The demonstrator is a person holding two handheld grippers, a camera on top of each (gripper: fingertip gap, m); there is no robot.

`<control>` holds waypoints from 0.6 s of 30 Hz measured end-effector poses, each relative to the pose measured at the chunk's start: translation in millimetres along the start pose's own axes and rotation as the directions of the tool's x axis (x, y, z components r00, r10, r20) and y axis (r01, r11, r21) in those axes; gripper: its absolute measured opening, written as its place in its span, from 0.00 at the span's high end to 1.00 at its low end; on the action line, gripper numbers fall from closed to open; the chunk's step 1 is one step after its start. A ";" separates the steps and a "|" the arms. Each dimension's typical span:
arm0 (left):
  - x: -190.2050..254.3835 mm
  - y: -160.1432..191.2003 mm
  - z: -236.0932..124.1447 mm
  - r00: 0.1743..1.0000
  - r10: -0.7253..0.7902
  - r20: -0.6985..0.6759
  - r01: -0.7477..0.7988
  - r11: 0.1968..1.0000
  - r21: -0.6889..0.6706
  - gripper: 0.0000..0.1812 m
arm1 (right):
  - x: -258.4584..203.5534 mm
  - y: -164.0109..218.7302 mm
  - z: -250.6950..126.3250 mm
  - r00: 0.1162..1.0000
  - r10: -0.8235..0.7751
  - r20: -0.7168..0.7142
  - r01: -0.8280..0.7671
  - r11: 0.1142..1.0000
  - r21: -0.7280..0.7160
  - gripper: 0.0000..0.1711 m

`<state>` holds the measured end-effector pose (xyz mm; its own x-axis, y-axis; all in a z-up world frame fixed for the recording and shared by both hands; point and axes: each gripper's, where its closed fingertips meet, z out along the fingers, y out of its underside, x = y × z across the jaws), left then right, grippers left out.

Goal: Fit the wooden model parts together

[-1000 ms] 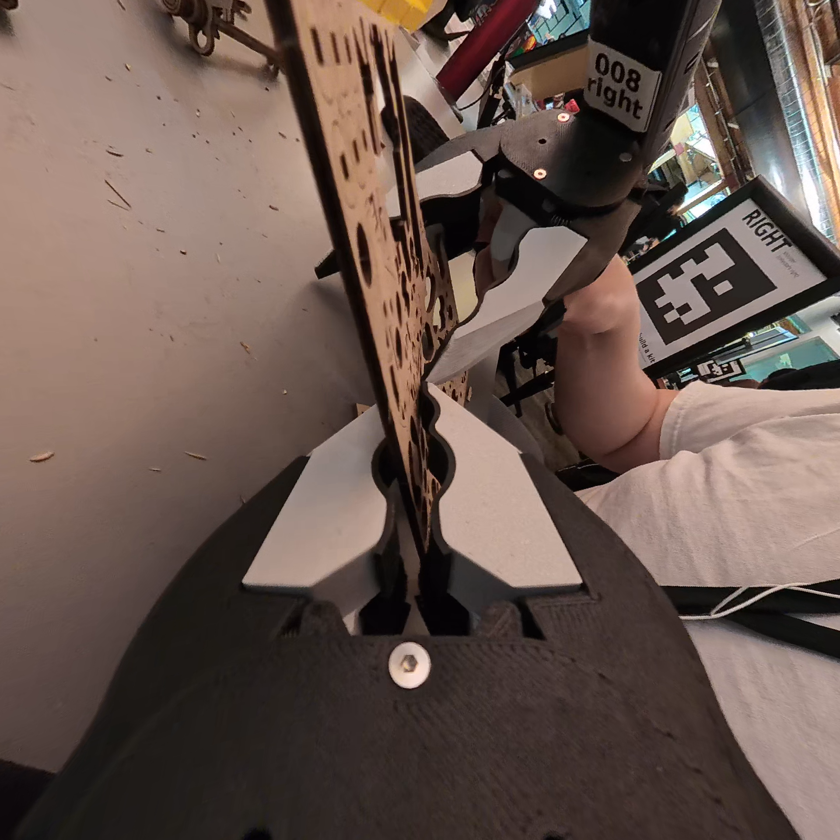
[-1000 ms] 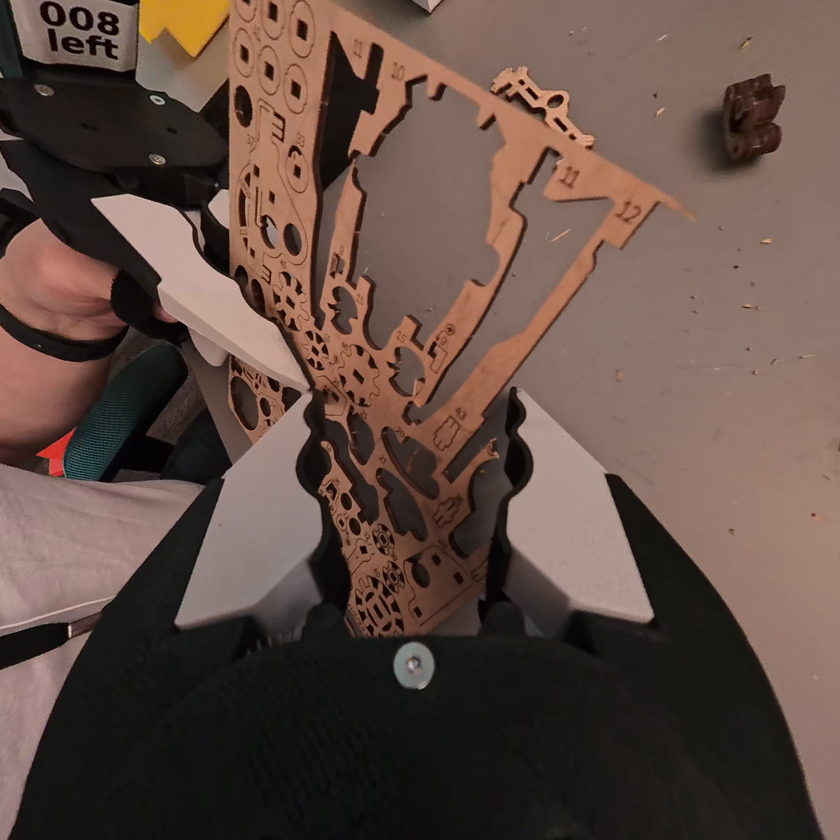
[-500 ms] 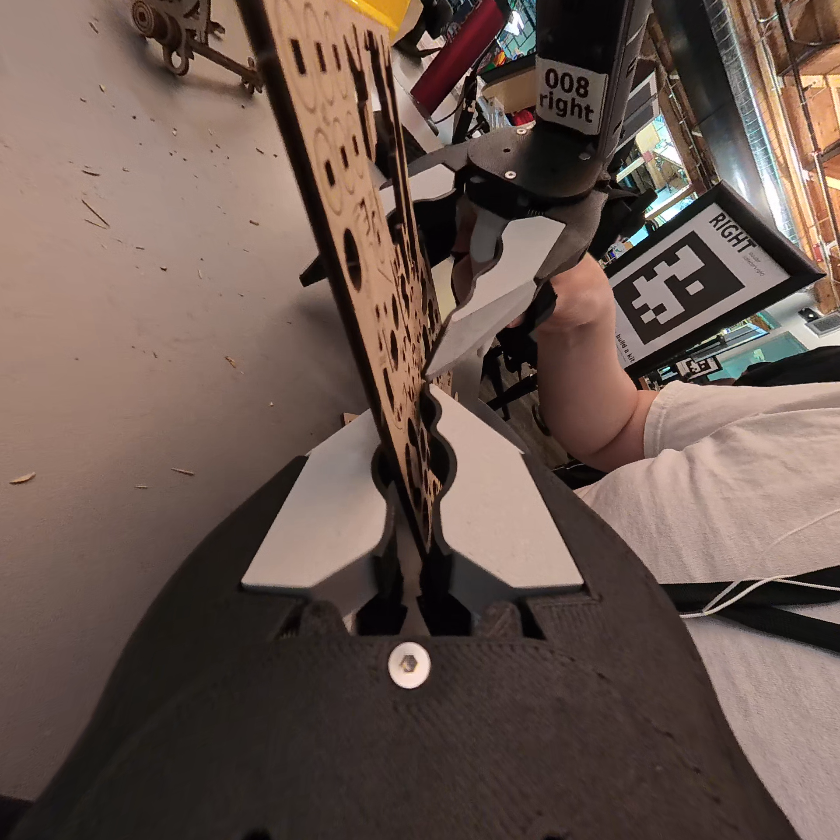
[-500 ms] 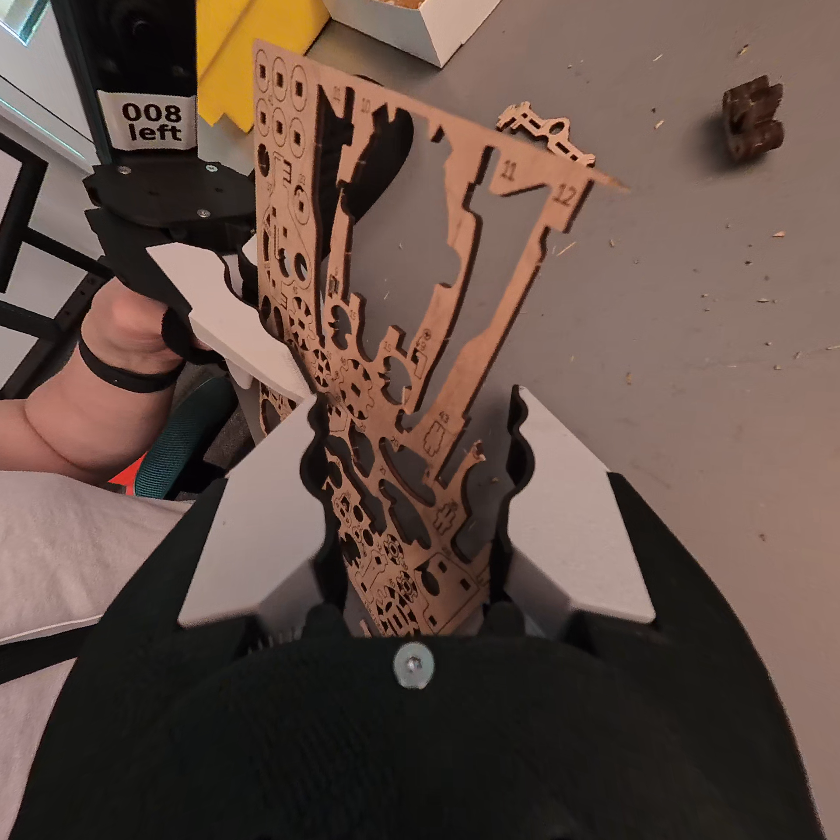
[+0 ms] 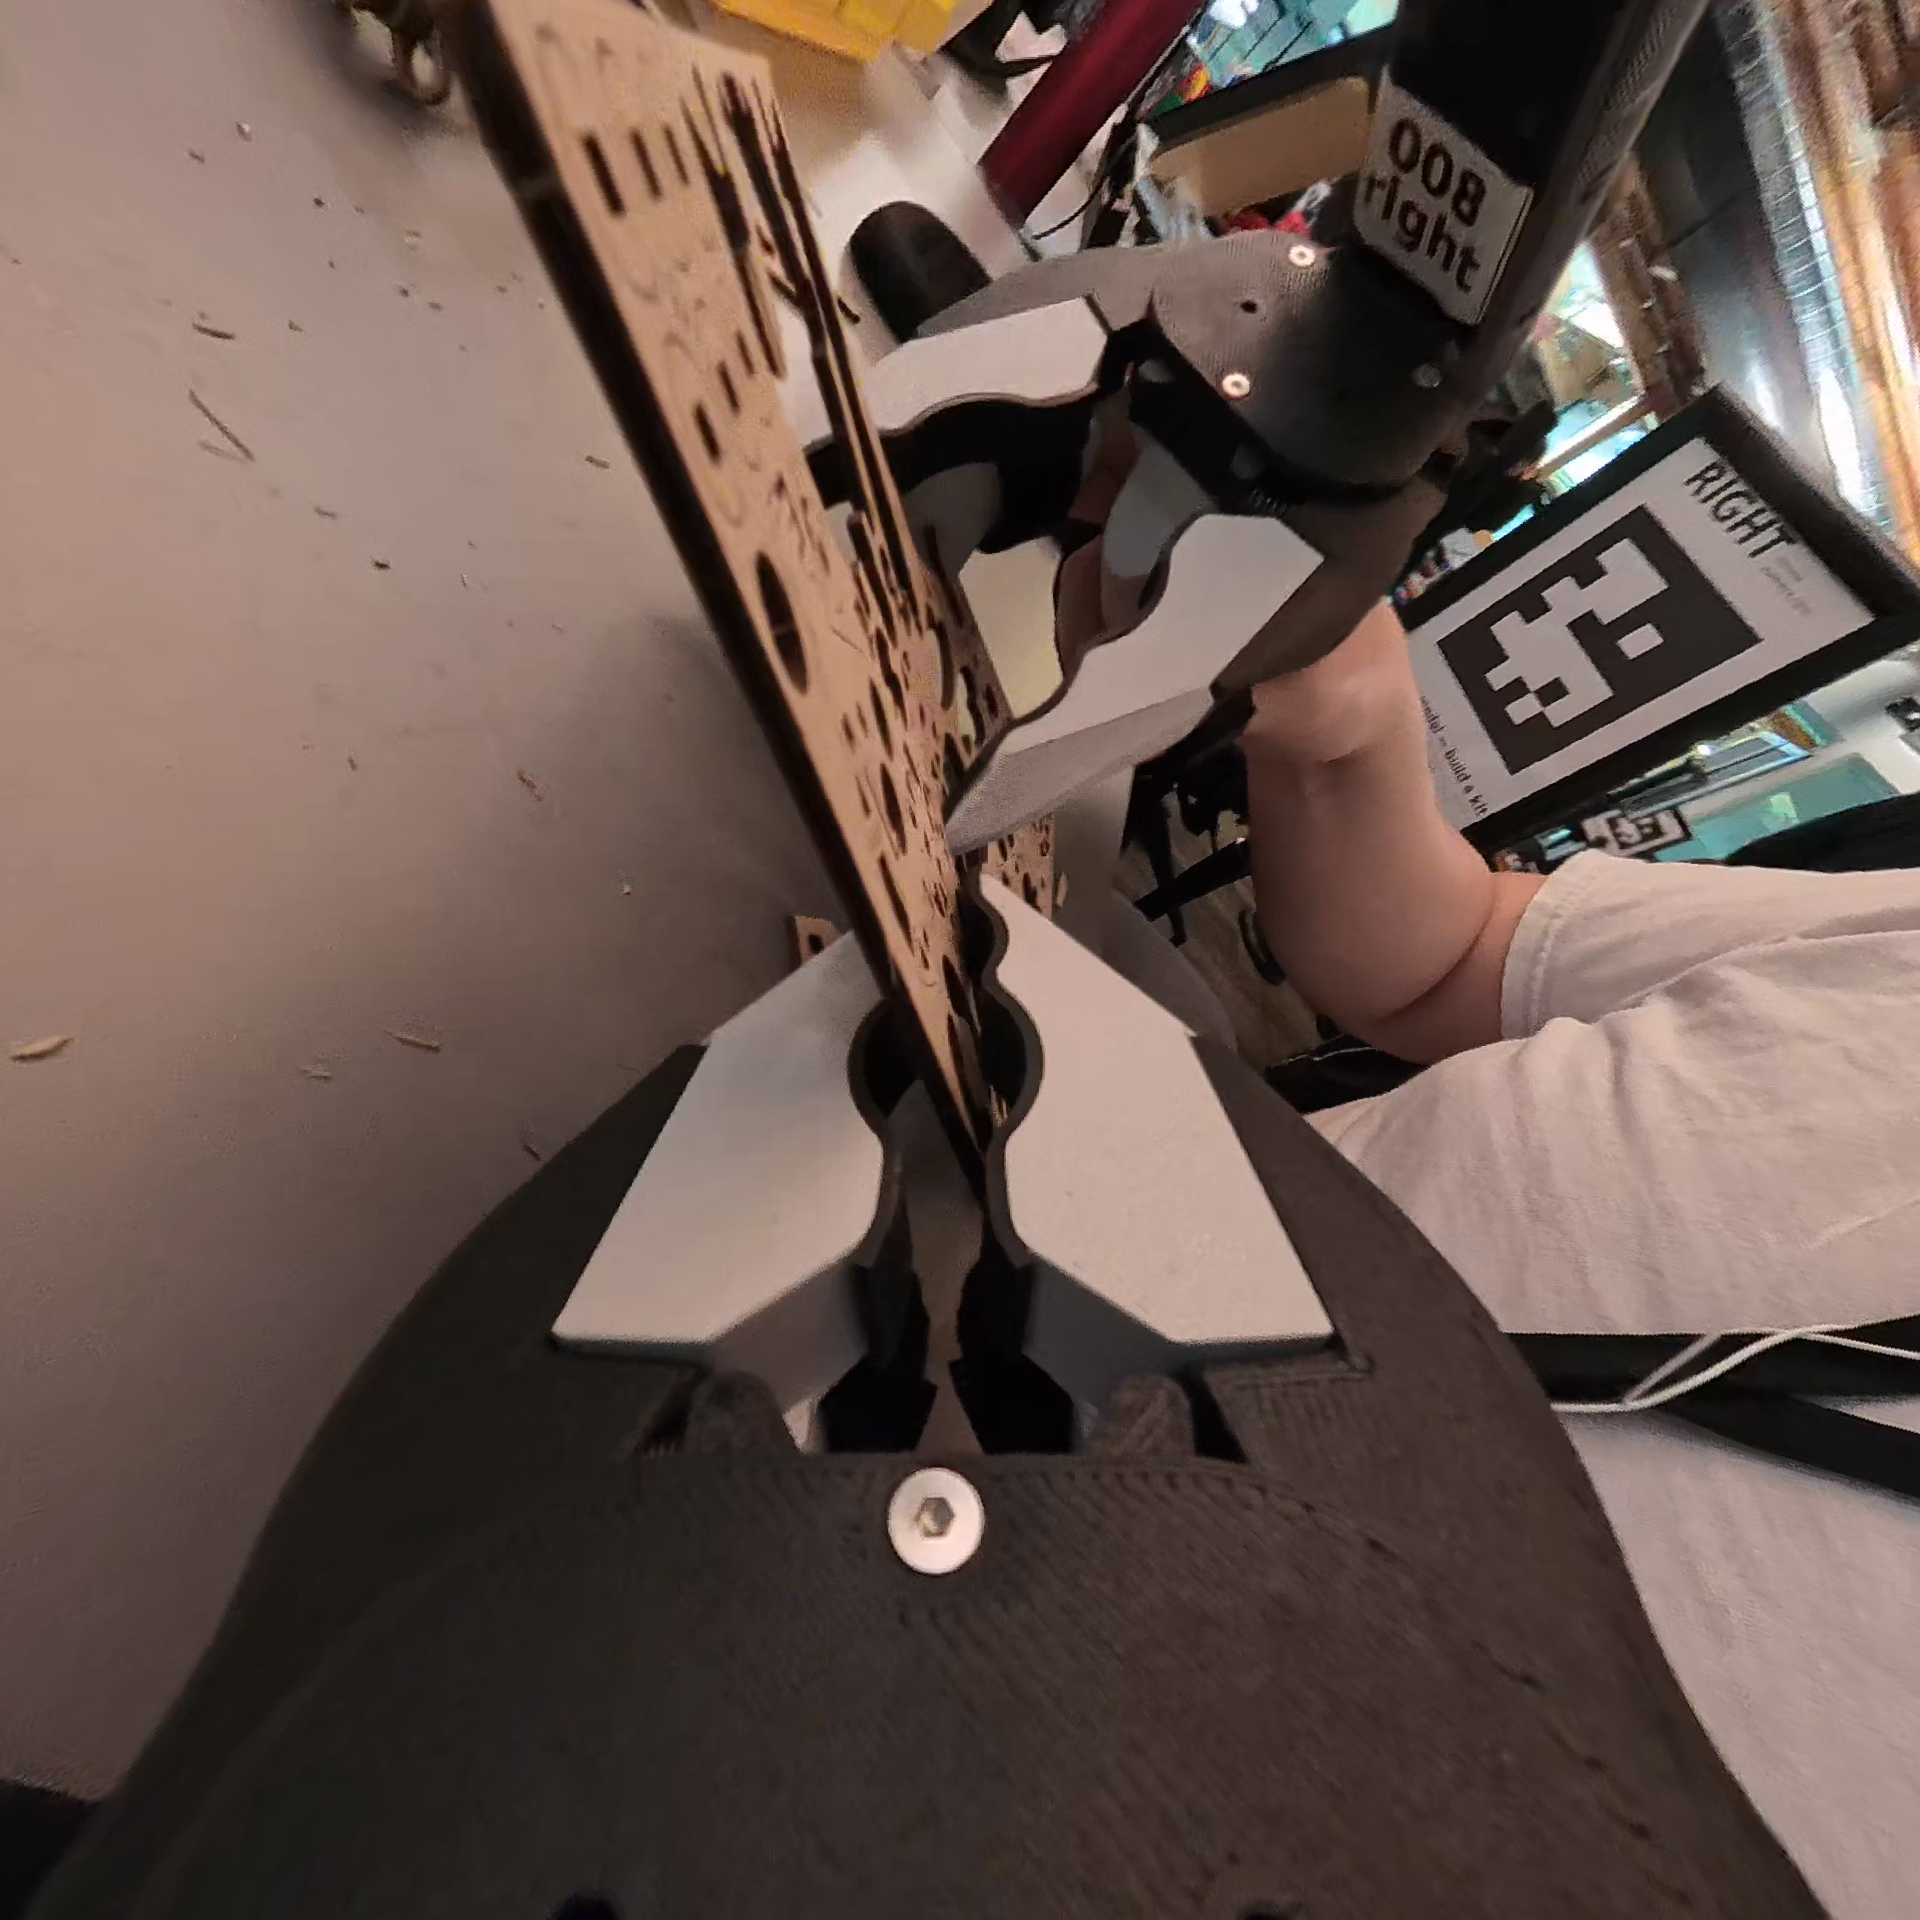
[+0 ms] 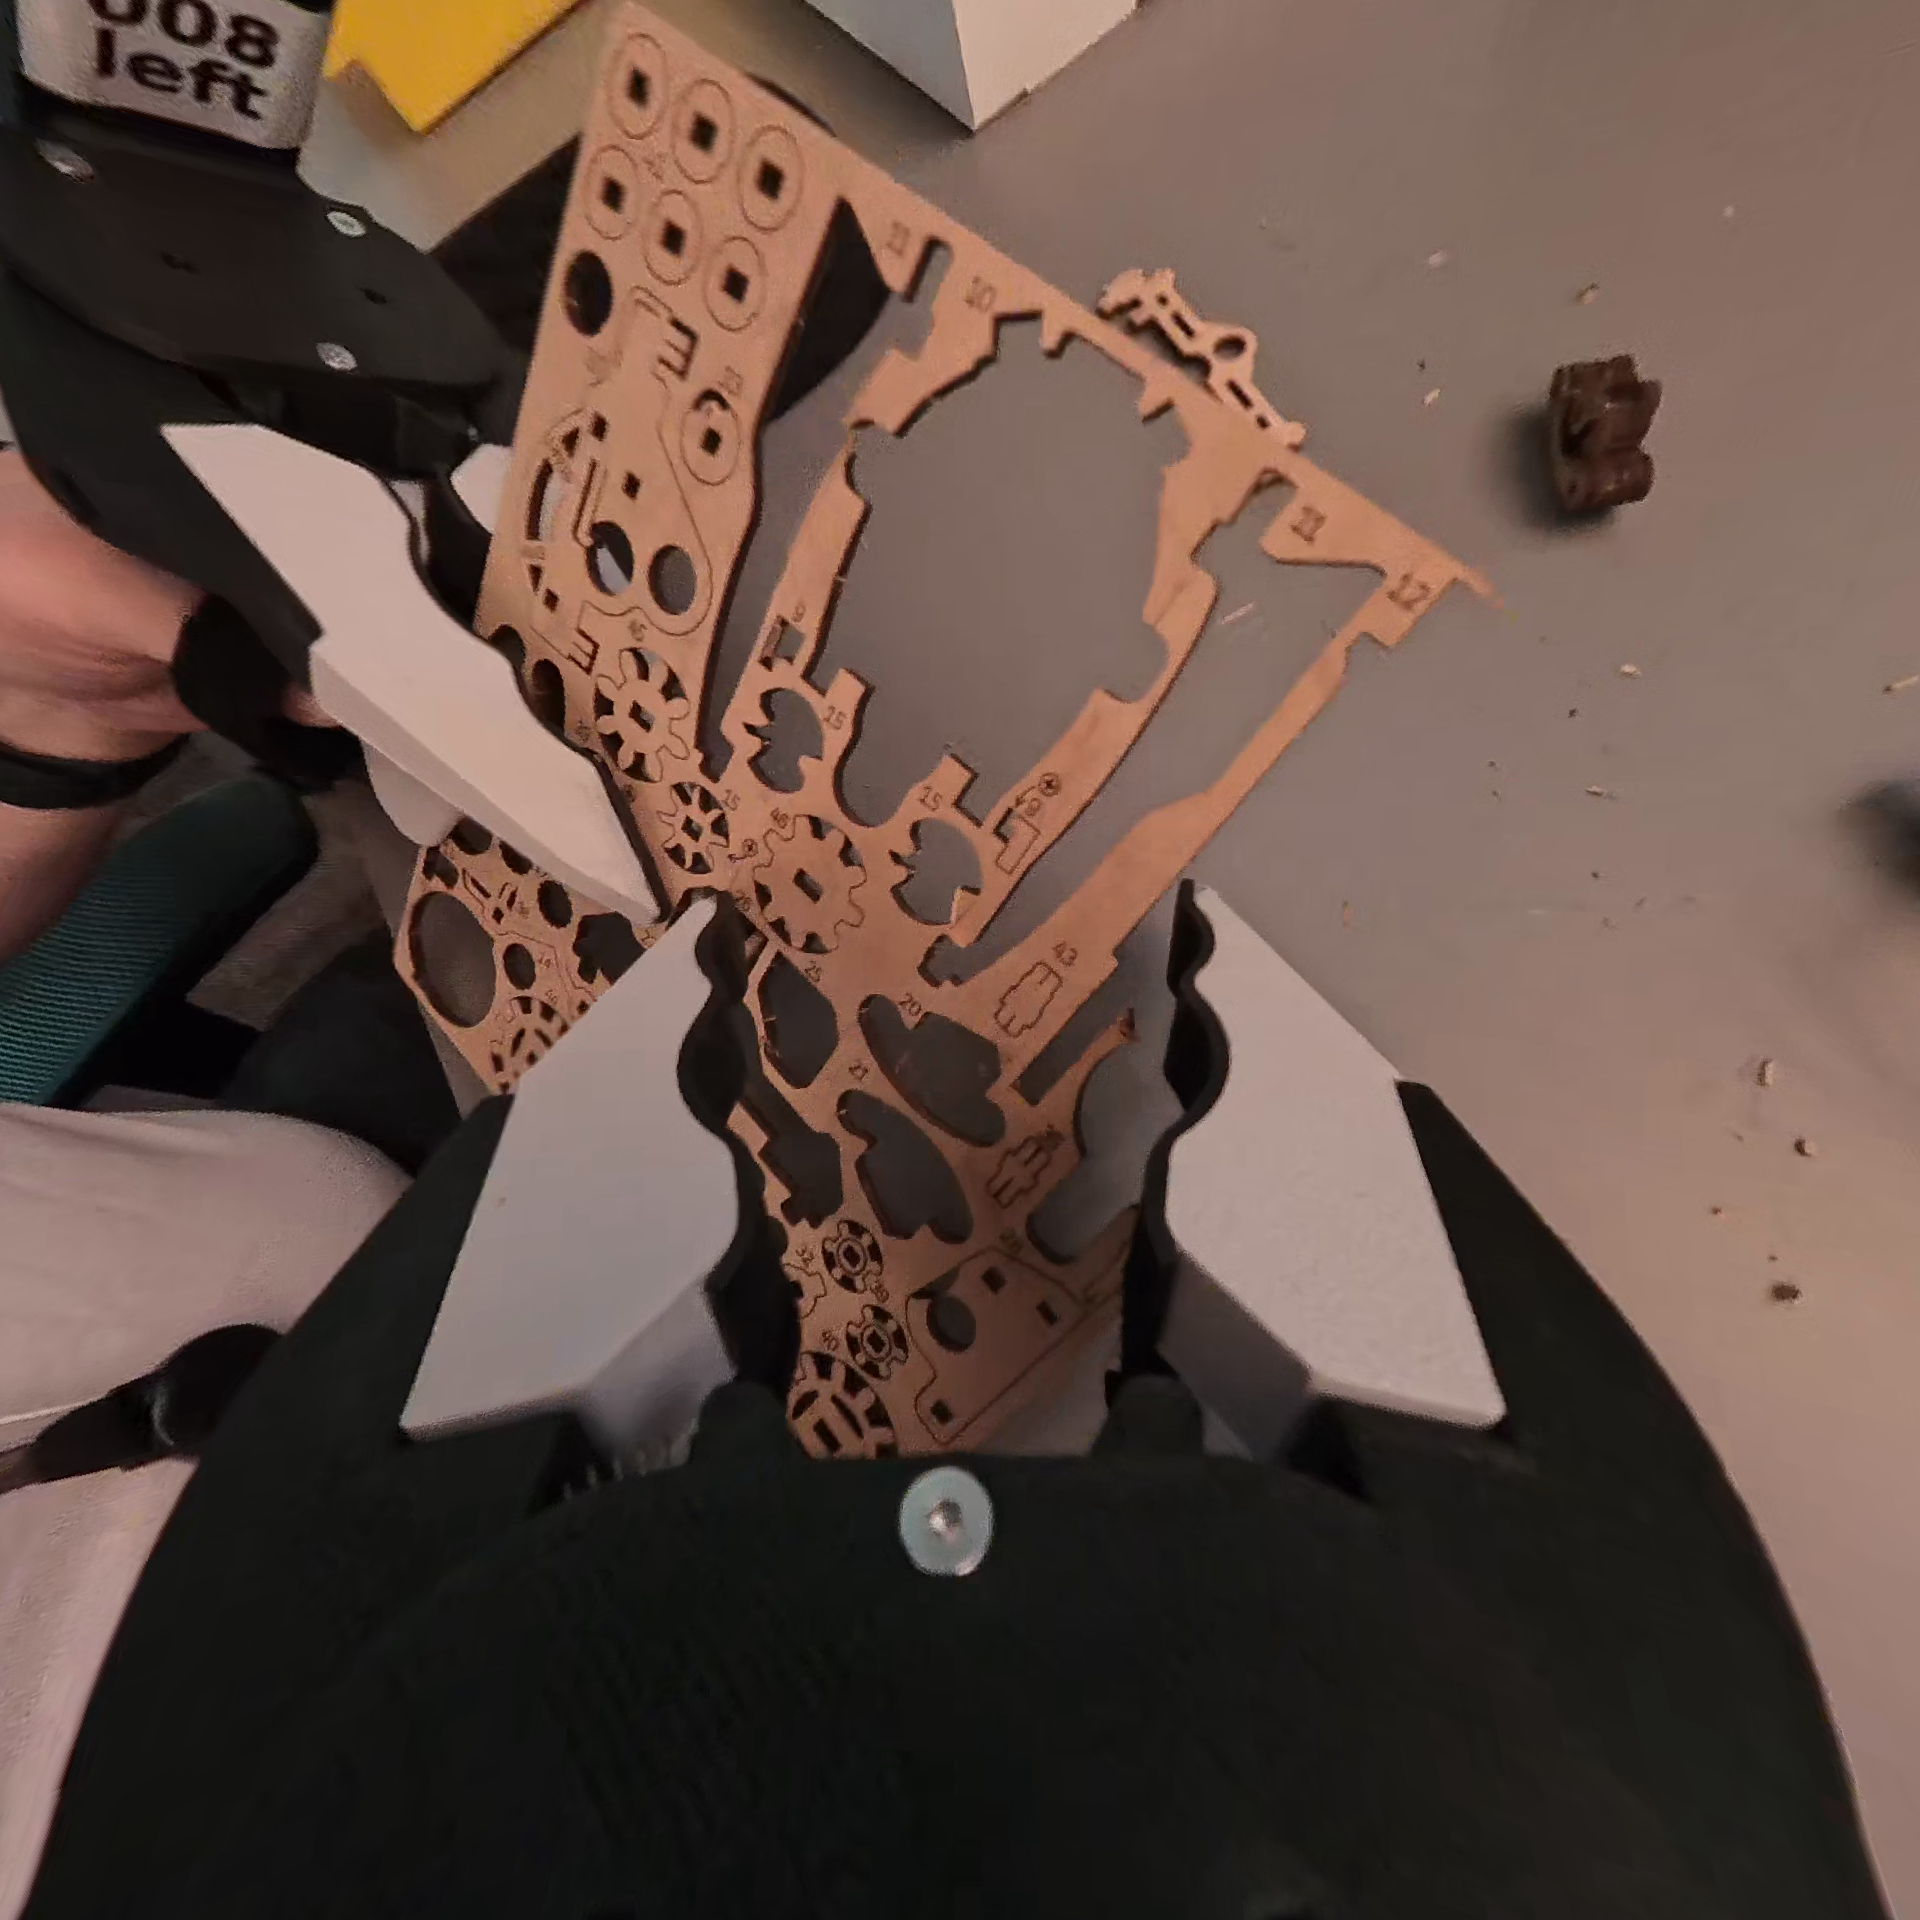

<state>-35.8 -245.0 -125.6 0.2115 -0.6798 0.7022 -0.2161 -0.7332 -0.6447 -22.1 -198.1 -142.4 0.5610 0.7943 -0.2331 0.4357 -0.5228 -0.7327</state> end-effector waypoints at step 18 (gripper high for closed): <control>2.3 -9.9 -4.1 0.999 -0.023 -0.048 0.026 0.998 0.062 1.00 | -3.6 -10.7 -14.8 0.998 -0.052 0.039 0.049 0.996 0.074 0.57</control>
<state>-37.1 -239.3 -116.3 0.1706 -0.6612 0.7306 -0.1511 -0.7502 -0.6437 -18.4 -199.9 -124.3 0.5101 0.8316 -0.2196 0.4090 -0.4591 -0.7886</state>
